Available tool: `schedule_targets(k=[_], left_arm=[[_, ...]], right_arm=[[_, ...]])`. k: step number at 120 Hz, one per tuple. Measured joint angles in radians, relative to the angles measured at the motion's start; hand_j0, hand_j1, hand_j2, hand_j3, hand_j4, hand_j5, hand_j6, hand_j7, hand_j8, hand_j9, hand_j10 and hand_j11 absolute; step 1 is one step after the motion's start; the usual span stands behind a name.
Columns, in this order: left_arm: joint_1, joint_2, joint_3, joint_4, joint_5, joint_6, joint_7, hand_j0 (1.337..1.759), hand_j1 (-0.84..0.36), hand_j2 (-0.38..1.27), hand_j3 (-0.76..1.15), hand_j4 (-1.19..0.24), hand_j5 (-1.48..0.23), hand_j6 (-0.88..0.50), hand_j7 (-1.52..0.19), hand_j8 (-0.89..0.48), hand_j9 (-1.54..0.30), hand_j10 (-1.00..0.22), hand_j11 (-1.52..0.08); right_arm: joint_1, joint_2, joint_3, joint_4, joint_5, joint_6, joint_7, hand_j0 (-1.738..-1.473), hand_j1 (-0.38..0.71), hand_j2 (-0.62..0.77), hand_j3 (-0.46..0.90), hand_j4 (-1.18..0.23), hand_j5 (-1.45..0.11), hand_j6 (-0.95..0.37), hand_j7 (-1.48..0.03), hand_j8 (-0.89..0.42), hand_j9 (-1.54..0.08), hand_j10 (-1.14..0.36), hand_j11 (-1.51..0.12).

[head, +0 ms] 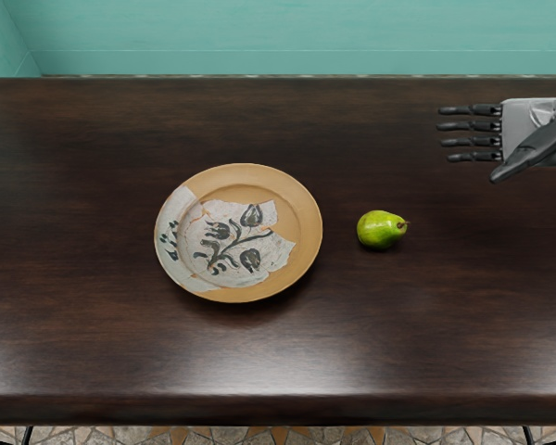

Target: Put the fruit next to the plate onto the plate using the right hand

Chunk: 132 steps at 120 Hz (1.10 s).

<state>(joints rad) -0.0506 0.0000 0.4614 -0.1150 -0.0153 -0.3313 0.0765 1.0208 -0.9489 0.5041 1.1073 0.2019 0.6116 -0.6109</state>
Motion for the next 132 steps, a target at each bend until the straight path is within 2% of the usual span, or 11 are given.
schedule_targets(k=[30,53,92,109,132], left_arm=[[0.000,0.000,0.000,0.000,0.000,0.000,0.000,1.658,0.35,0.00,0.00,0.00,0.00,0.00,0.00,0.00,0.00,0.00,0.00],[0.000,0.000,-0.001,0.000,0.000,0.000,0.000,1.658,0.35,0.00,0.00,0.00,0.00,0.00,0.00,0.00,0.00,0.00,0.00],[0.000,0.000,-0.001,0.000,0.000,0.000,0.000,1.658,0.35,0.00,0.00,0.00,0.00,0.00,0.00,0.00,0.00,0.00,0.00],[0.001,0.000,-0.001,0.000,0.000,0.000,0.000,1.658,0.35,0.00,0.00,0.00,0.00,0.00,0.00,0.00,0.00,0.00,0.00],[0.000,0.000,-0.001,0.000,0.000,0.000,0.000,1.658,0.35,0.00,0.00,0.00,0.00,0.00,0.00,0.00,0.00,0.00,0.00]], right_arm=[[0.016,0.006,0.000,0.000,-0.008,0.000,0.000,-1.658,-0.31,-0.01,0.00,-0.03,-0.04,-0.03,-0.04,-0.03,-0.04,-0.03,-0.04],[0.072,0.079,-0.010,0.008,-0.096,0.000,0.000,-1.658,-0.31,-0.01,0.00,-0.03,-0.04,-0.03,-0.04,-0.03,-0.04,-0.03,-0.04],[0.321,0.173,-0.281,0.182,-0.230,0.000,0.000,-1.658,-0.31,-0.01,0.00,-0.03,-0.05,-0.03,-0.05,-0.03,-0.05,-0.03,-0.05],[0.371,0.188,-0.348,0.226,-0.258,-0.012,0.000,-1.658,-0.28,-0.01,0.00,-0.05,-0.07,-0.05,-0.07,-0.05,-0.07,-0.05,-0.07],[0.408,0.189,-0.407,0.250,-0.339,-0.129,0.000,-1.658,-0.28,-0.01,0.00,-0.06,-0.08,-0.06,-0.08,-0.06,-0.08,-0.06,-0.08]])
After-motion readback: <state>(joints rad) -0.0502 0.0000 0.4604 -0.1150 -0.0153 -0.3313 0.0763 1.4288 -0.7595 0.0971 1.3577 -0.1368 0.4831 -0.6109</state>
